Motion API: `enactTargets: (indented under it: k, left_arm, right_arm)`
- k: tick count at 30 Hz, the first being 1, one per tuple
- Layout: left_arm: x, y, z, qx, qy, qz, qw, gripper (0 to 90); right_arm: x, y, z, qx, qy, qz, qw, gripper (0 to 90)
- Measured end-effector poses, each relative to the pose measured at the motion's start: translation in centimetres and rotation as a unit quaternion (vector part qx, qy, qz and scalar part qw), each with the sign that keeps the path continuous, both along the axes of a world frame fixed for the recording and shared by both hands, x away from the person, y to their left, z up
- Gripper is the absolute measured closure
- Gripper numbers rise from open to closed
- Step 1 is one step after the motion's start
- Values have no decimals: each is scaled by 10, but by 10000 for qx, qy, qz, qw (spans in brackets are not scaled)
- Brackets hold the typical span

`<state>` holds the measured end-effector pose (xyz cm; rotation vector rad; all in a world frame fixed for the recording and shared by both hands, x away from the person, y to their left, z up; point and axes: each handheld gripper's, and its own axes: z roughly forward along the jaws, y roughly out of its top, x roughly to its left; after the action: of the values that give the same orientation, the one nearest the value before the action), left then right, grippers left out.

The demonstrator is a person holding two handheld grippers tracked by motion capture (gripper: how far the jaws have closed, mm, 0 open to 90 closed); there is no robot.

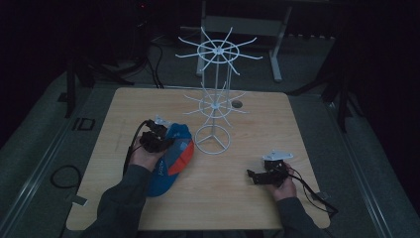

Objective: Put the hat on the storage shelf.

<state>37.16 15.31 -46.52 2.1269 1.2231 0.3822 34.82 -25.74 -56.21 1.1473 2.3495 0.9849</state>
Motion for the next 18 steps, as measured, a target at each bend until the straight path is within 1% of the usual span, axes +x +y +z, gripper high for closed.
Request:
enactTargets:
  k: [6, 12, 18]
  left_arm:
    - [-4, 6, 7, -67, -112, 38, 9999, 889]
    - [-7, 13, 17, -229, -238, 92, 9994, 890]
    - [-9, 18, 25, -291, -355, 92, 9989, 892]
  right_arm:
    - [0, 0, 0, -2, -3, 4, 10000, 117]
    - [0, 0, 0, 0, -1, 1, 10000, 117]
    - [0, 0, 0, -3, -5, 4, 10000, 117]
